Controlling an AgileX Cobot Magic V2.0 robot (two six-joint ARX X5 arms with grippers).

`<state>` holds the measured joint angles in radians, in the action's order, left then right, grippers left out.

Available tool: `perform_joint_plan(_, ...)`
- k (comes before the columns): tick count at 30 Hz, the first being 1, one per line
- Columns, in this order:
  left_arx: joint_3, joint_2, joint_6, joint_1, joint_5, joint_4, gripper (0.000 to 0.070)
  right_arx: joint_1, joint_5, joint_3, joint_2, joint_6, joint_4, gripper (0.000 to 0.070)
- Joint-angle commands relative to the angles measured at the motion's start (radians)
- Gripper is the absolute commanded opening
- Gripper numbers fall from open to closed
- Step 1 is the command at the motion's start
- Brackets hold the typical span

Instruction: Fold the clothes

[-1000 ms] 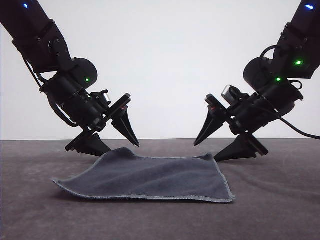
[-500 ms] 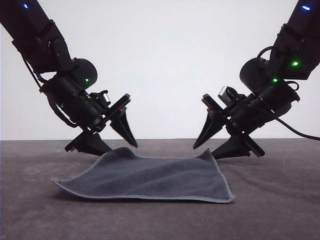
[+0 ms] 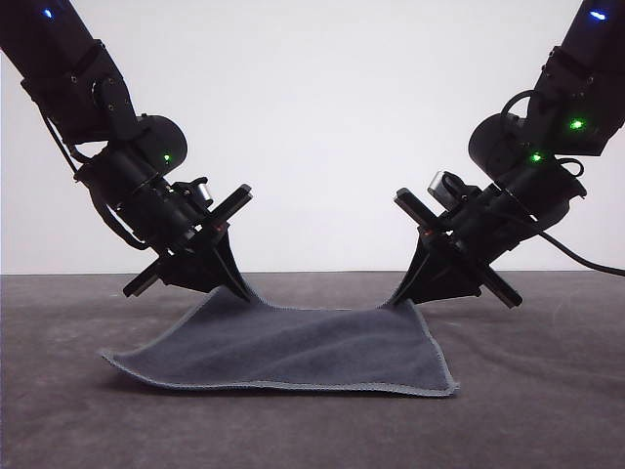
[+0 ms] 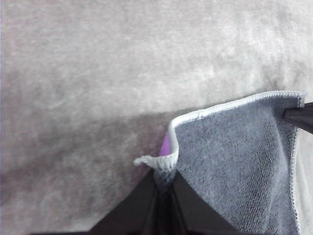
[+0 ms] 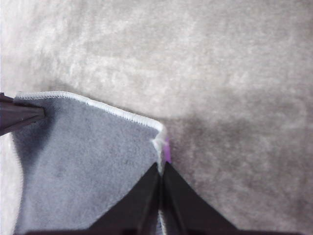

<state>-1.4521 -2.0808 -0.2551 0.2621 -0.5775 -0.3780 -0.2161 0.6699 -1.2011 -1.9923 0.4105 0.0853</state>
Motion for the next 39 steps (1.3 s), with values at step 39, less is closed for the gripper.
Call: perform_joint_plan(39, 0.204, 0.317, 0.207, 0.027, 0.049, -0.081, 0.0003, -0.122, -0.160, 0.159, 0.308, -0.304, 0.119, 0.0000)
